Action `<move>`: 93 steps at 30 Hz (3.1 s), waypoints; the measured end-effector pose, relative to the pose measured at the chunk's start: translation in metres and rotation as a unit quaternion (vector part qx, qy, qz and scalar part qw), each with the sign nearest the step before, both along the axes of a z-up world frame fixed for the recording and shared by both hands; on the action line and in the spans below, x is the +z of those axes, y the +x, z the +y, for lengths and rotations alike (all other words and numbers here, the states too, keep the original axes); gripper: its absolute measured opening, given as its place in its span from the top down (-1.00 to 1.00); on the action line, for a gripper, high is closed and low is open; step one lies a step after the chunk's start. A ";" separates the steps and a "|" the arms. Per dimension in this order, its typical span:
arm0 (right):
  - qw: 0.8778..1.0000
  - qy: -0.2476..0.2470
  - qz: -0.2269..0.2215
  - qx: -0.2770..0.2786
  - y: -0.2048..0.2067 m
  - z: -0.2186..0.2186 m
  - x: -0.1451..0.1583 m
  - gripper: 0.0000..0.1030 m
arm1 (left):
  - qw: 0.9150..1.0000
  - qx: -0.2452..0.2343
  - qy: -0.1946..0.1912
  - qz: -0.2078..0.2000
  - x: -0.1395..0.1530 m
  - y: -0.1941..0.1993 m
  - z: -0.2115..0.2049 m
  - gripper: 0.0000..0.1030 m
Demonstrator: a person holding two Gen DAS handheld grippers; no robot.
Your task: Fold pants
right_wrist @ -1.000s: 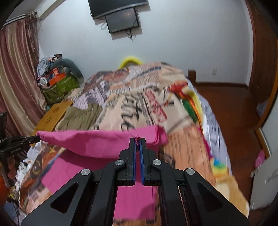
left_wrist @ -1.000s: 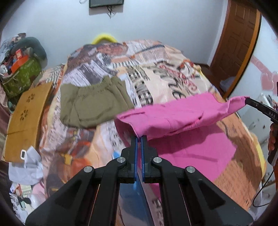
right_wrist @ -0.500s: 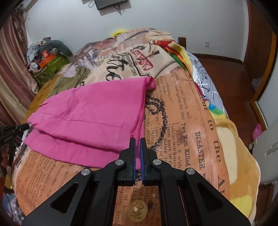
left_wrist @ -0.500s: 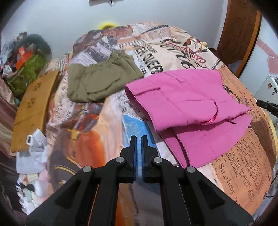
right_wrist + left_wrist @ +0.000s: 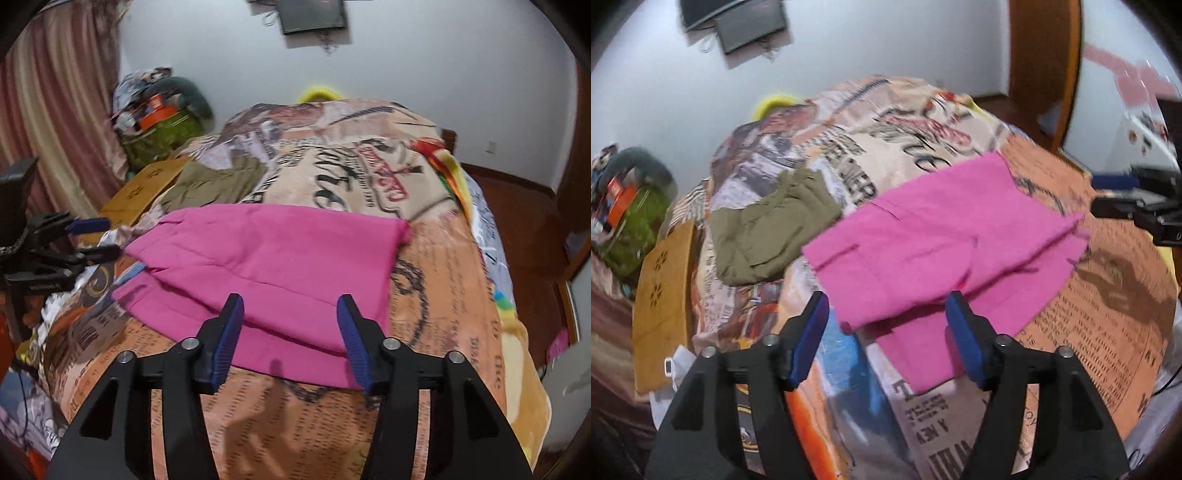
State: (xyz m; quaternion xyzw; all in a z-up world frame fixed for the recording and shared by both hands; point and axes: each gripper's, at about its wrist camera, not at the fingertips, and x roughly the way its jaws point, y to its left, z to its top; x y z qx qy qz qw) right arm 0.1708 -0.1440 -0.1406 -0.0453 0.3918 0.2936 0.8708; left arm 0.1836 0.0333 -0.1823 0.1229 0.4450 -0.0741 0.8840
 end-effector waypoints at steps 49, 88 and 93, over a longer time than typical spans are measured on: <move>0.998 -0.032 0.021 0.052 -0.006 0.018 -0.036 0.87 | 0.997 -0.052 -0.029 0.055 -0.029 0.005 -0.072 0.75; 0.983 0.009 0.127 -0.133 0.015 -0.069 -0.074 0.21 | 0.981 0.087 -0.139 0.106 -0.038 -0.011 0.010 0.53; 0.980 0.010 0.140 -0.143 0.015 -0.078 -0.080 0.19 | 0.988 0.073 -0.099 0.098 -0.043 -0.011 0.010 0.54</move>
